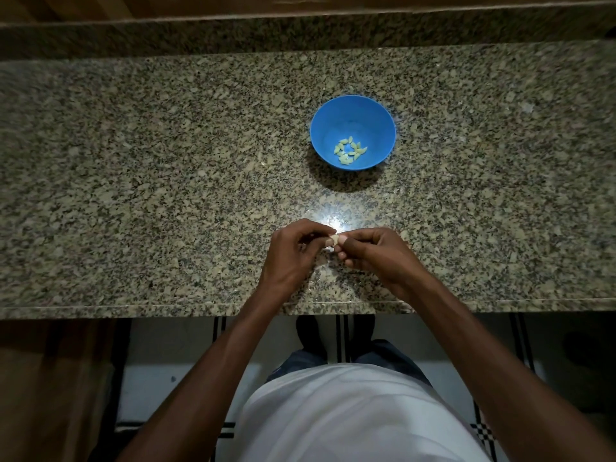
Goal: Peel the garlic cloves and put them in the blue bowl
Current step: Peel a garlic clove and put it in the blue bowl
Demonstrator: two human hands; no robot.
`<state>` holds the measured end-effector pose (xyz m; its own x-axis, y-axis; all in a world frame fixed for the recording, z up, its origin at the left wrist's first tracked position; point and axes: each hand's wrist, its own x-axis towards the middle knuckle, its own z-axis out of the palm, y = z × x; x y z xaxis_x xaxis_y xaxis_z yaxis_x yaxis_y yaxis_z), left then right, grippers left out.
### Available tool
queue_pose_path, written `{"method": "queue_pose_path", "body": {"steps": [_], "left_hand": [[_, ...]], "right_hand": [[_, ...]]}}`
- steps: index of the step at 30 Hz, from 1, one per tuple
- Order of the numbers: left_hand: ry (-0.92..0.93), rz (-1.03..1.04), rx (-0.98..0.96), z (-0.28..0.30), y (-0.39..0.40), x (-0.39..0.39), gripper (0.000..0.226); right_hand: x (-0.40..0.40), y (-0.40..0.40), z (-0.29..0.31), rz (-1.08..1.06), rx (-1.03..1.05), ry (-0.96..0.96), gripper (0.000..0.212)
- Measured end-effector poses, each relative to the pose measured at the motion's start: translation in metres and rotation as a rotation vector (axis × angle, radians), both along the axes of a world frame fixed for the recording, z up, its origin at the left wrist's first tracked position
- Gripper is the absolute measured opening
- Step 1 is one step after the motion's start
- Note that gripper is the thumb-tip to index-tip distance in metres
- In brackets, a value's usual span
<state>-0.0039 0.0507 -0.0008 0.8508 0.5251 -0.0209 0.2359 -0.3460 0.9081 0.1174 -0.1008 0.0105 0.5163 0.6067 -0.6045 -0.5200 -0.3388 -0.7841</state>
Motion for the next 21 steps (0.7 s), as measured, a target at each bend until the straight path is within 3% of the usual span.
{"method": "queue_pose_path", "body": {"steps": [4, 7, 13, 21], "left_hand": [[-0.046, -0.086, 0.3, -0.002, 0.004, 0.001, 0.008], [-0.061, -0.116, 0.368, 0.0, 0.007, 0.001, 0.007], [-0.034, -0.093, 0.341, 0.002, 0.007, 0.007, 0.006], [0.108, -0.027, 0.185, -0.003, -0.008, 0.006, 0.011]], "right_hand": [[0.002, 0.0, 0.0, 0.018, 0.027, 0.083, 0.02], [0.001, 0.001, 0.002, 0.016, 0.02, 0.046, 0.019], [-0.005, 0.002, 0.005, 0.01, 0.025, -0.092, 0.019], [-0.013, -0.003, -0.005, 0.003, -0.009, -0.095, 0.016]]}}
